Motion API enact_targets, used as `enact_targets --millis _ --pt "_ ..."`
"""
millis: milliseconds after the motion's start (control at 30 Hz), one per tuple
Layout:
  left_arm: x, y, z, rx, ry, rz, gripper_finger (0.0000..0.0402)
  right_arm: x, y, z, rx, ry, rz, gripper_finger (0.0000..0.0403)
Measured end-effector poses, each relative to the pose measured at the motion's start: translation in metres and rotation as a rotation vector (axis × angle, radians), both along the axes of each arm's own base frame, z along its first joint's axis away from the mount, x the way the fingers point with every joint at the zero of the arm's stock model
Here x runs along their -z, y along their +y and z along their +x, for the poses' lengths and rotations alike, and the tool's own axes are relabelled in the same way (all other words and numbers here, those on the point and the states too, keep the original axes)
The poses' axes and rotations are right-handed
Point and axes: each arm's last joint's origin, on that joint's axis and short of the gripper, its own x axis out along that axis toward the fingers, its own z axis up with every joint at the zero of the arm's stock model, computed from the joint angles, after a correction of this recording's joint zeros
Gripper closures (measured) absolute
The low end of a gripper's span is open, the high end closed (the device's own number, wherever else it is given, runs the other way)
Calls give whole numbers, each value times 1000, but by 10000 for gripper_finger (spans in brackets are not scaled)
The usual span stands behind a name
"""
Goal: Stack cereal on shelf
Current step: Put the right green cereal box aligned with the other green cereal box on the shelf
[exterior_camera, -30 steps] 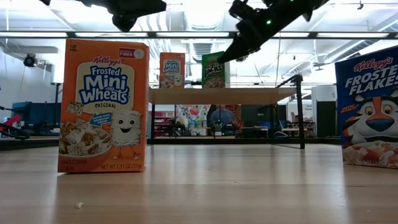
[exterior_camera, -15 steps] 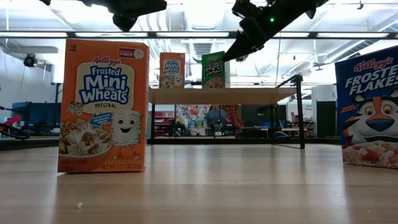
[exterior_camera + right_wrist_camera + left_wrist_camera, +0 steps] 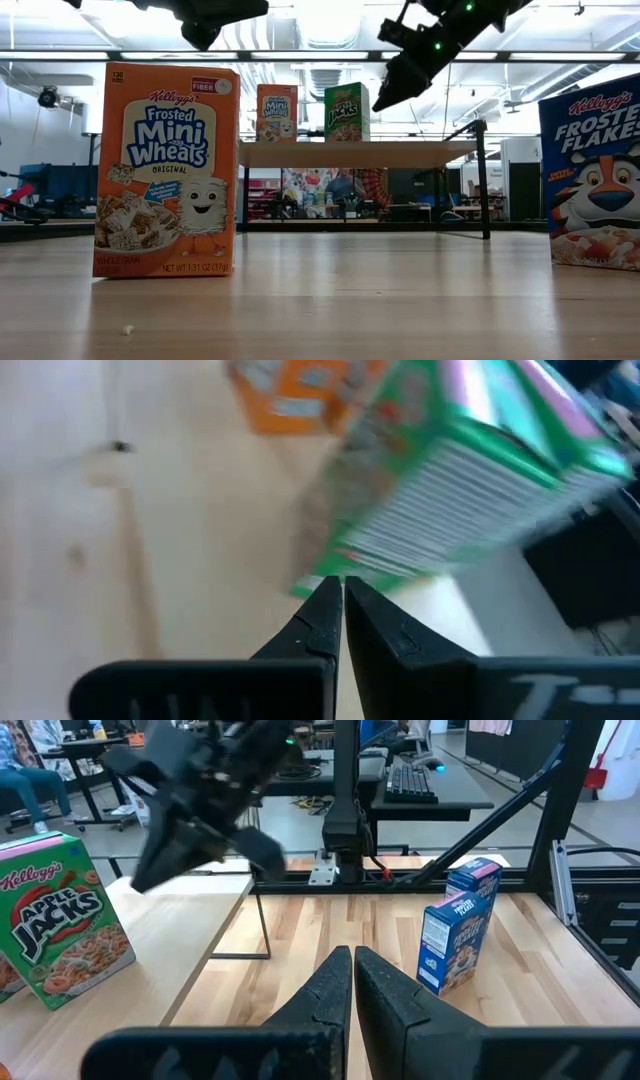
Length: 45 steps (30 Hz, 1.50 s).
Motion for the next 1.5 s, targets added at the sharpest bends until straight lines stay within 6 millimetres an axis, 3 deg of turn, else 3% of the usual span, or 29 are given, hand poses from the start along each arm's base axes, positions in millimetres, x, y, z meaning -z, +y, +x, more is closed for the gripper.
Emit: enact_targets --millis 267,600,933,1100,1500 --pt "-1 0 0 1 -8 12 401 -3 -40 -12 60 -50 52 394" --pt "-2 0 0 2 -14 19 402 -4 -37 -11 -21 -60 104 394" --pt "-1 0 0 2 -11 24 401 -63 -36 -21 27 -181 44 386" --pt "-3 0 -1 6 -12 53 401 -78 -38 -16 45 -227 104 334" --pt "-5 1 -5 13 -1 102 401 -84 -47 11 -25 -182 220 131"
